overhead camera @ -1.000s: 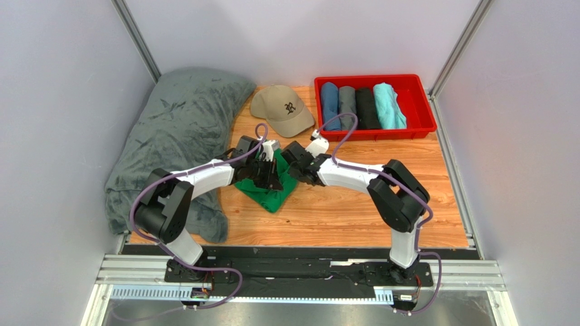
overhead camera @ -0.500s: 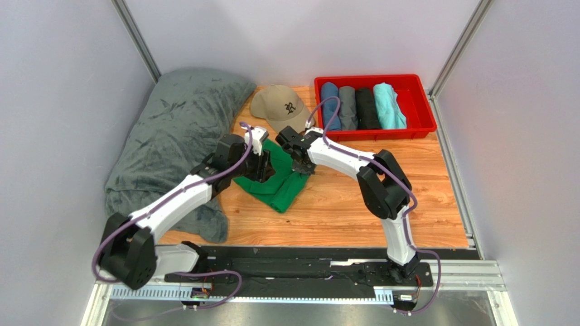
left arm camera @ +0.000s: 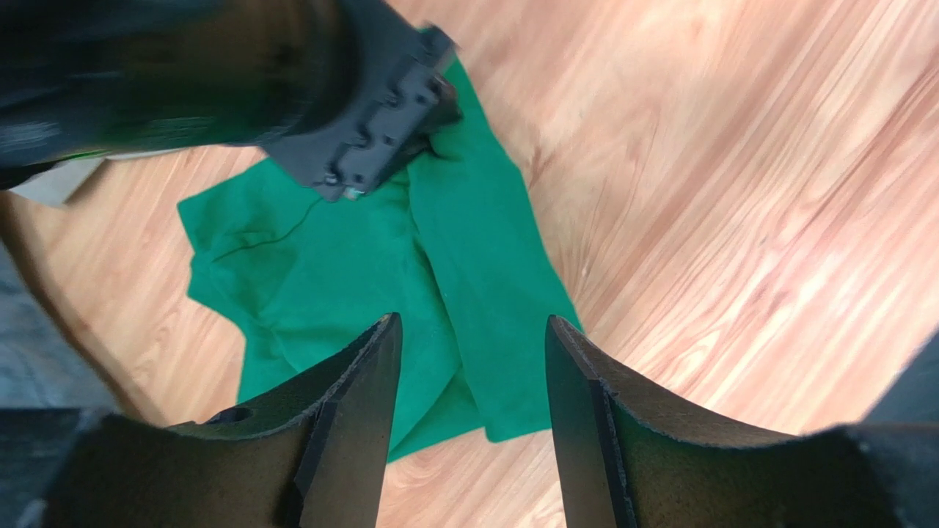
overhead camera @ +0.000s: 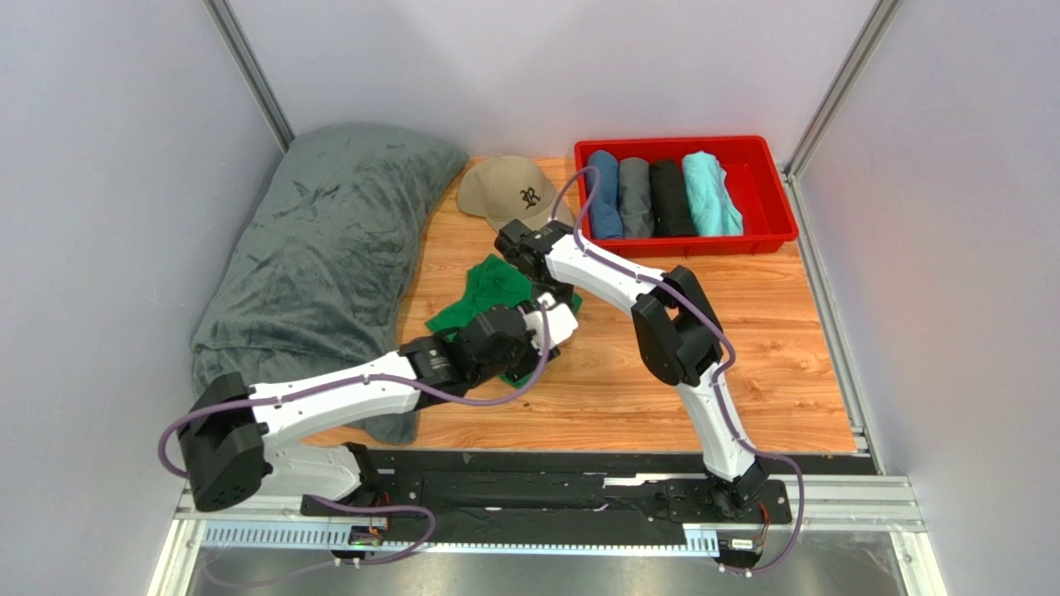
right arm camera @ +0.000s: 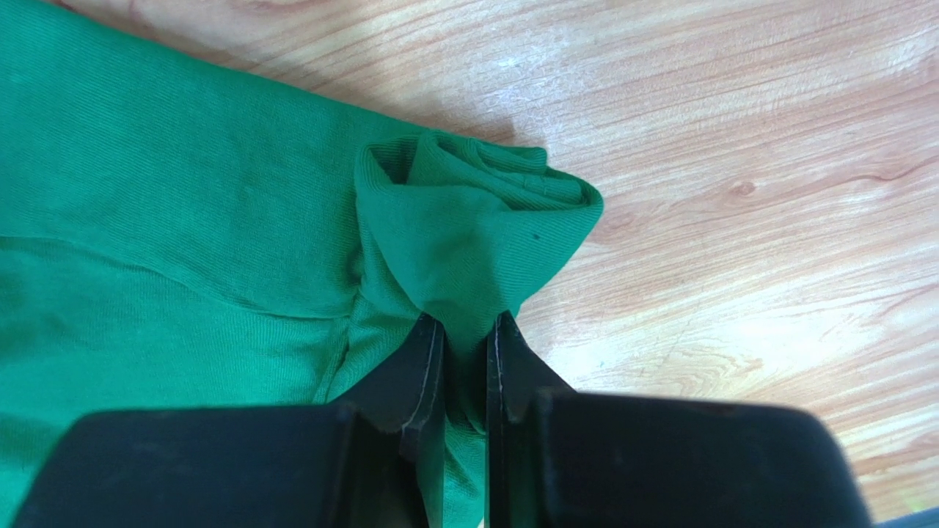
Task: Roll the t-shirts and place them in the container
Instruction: Roll the T-shirt to the center of the board.
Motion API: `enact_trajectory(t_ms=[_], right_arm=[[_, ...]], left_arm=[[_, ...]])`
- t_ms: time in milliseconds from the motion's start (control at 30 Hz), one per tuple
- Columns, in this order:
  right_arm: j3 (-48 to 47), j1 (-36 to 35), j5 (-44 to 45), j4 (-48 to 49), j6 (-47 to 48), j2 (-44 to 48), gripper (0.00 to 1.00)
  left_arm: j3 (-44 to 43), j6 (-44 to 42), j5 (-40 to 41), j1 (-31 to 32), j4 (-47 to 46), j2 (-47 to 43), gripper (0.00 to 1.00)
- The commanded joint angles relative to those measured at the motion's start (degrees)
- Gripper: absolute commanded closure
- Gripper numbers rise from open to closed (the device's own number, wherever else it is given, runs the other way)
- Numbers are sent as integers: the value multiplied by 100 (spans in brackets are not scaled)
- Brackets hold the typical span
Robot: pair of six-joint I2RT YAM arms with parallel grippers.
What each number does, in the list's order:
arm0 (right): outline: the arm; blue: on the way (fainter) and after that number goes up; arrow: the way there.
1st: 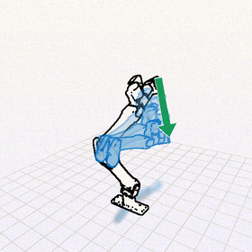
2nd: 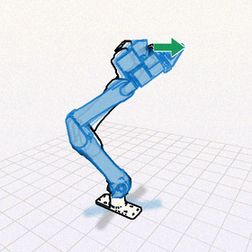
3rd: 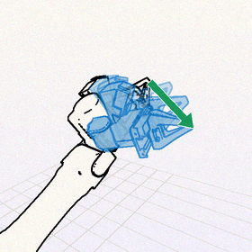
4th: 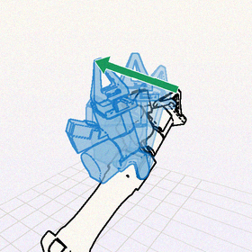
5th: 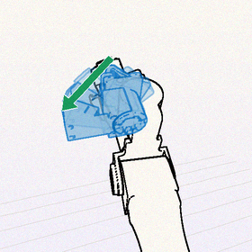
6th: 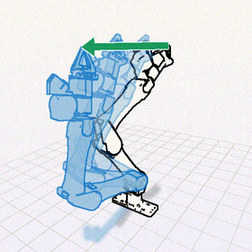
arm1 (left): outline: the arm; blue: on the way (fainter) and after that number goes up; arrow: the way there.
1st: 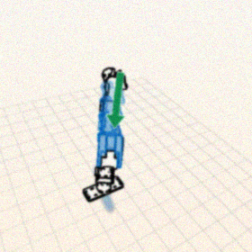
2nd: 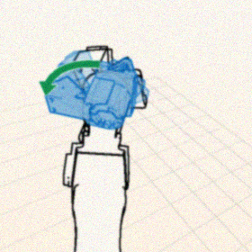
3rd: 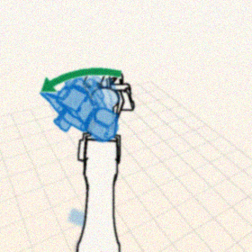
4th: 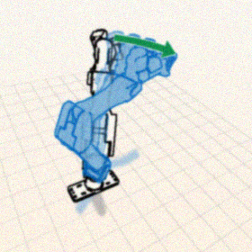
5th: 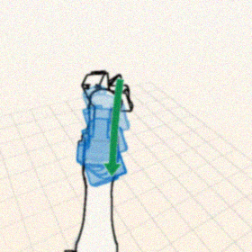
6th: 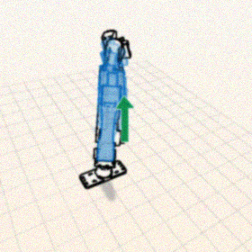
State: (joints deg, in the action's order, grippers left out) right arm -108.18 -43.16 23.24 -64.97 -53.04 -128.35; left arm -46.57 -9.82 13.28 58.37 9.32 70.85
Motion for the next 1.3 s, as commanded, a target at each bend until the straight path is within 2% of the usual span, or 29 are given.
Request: enact_trajectory(t_ms=[0,233,267,367,467,500,700,867,900,1000,1033,1100,1133,1167,1200,1267], right_arm=[[-238,35,-127,-385,74,-225,100],[-221,79,-180,-332,56,-243,100],[-212,71,-197,-315,39,-243,100],[-230,88,-233,-288,56,-278,100],[-230,106,-250,-279,65,-269,100],[-195,114,-250,-271,57,-269,100],[-116,141,-312,-200,57,-225,100],[25,141,-356,-95,22,-155,100],[43,158,-373,-60,13,-146,100],[95,167,-391,-16,4,-137,100],[122,167,-391,-7,-14,-137,100],[157,176,-391,54,-23,-93,100],[192,167,-391,107,-57,-58,98],[314,167,-382,160,-101,-15,94],[376,176,-391,325,-119,108,84],[708,193,-400,589,-215,310,71]], left_arm=[[-239,-801,895,482,-272,508,39],[-371,-890,1221,781,-703,1474,39],[-406,-863,1256,790,-730,1537,35],[-590,-828,1370,799,-739,1879,33],[-477,-1030,1458,799,-1238,2073,32],[-363,-1082,1458,799,-1536,2099,32],[-309,-977,1660,764,-1872,2477,34],[-476,-662,1713,580,-1645,2776,39],[-476,-626,1713,562,-1644,2820,41],[-450,-486,1678,474,-1565,2838,57],[-450,-390,1643,456,-1522,2829,72],[-415,-301,1564,360,-1434,2777,86],[-406,-188,1520,333,-1398,2750,100],[-388,-117,1398,298,-1276,2724,100],[-388,-38,1319,220,-1205,2645,100],[-336,287,916,114,-986,2505,100]])
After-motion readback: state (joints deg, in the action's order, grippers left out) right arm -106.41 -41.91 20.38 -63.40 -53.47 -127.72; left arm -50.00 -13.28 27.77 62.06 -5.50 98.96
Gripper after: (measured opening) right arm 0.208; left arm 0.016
